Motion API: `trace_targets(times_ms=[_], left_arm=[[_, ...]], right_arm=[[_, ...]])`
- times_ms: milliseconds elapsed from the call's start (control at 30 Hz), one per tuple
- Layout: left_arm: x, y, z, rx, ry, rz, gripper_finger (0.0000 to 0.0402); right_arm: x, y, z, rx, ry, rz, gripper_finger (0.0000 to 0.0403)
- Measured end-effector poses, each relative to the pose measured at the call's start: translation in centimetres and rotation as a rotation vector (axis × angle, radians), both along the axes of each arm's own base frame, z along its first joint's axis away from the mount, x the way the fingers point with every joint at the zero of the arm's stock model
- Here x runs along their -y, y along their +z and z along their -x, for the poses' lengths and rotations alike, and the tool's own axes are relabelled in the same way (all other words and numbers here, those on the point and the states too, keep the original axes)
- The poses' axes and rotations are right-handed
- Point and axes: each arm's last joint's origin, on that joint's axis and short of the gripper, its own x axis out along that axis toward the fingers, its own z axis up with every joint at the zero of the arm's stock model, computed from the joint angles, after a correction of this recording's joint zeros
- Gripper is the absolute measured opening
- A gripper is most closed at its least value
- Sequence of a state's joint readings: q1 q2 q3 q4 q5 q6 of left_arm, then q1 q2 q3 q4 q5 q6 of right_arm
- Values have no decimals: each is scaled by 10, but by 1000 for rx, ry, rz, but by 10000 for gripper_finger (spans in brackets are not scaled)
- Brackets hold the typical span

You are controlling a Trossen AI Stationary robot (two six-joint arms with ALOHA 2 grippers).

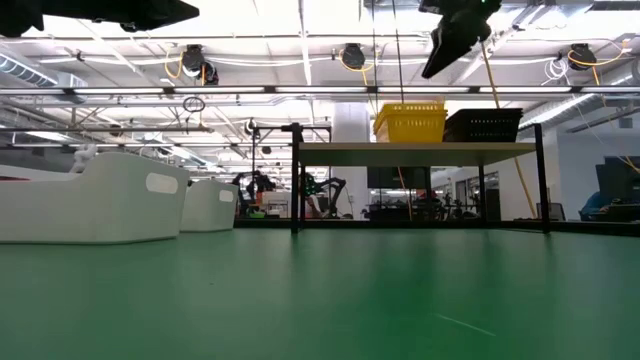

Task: Stack baskets on shelf by color
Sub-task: Stack the yellow bin into the stacked yellow bins on the shelf, then put the top white bin on the shelf

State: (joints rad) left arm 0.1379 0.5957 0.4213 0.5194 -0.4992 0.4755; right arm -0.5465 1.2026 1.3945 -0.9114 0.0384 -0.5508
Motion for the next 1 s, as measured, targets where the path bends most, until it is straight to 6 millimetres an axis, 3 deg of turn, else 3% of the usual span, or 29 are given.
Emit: trace_targets(times_ms=[300,433,533,833,900,1000], left_arm=[[0,0,0,7,-5,12,37],[0,-2,-1,4,-13,37,37],[0,-3,-1,14,-21,61,37],[-1,-9,-4,26,-50,172,37],[-4,-12,-9,29,-43,214,37],[-15,-15,-23,-36,4,324,38]], right_arm=[[-6,1,-4,97,-73,-140,100],[-18,-2,-17,231,63,-324,100],[-32,-15,-32,321,192,-403,100],[-76,-74,-61,502,273,-346,100],[-85,-76,-62,536,295,-301,100],[-97,-64,-60,618,341,-195,100]])
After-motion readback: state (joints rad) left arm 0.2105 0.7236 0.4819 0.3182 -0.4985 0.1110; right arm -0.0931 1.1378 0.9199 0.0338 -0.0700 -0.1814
